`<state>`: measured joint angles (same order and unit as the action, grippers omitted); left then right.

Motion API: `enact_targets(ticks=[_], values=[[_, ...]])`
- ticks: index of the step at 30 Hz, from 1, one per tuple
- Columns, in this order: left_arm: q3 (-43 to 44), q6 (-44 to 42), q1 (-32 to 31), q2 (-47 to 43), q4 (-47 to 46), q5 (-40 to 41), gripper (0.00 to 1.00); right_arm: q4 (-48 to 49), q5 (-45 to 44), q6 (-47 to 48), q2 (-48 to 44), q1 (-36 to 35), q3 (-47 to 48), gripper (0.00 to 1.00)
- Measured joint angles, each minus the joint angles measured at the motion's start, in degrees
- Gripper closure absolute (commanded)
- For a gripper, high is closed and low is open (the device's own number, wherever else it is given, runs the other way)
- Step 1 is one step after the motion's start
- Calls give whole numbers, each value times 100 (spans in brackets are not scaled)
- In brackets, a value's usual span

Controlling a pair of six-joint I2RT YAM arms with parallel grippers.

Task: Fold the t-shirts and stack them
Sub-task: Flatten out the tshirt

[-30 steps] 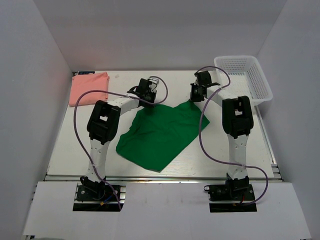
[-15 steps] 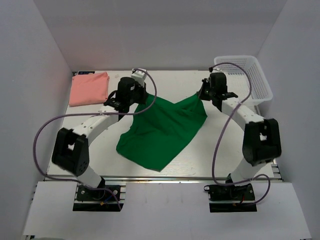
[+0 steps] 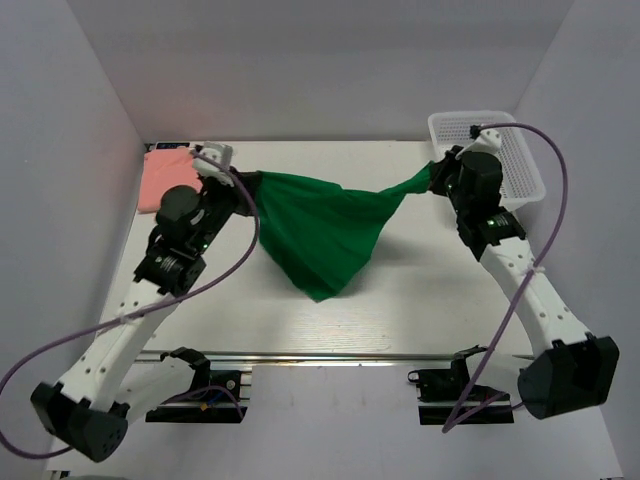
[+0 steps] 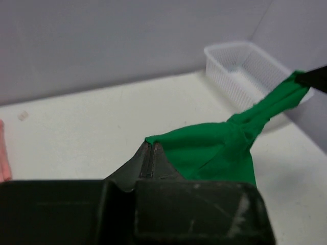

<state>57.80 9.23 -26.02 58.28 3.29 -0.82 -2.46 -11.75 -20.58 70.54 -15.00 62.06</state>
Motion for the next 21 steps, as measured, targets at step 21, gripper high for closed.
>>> enact_targets(ticks=[21], values=[[1775,398,7,-1604,1550,2135,100,-2243,-1567,315,-1779,0,2310,100]])
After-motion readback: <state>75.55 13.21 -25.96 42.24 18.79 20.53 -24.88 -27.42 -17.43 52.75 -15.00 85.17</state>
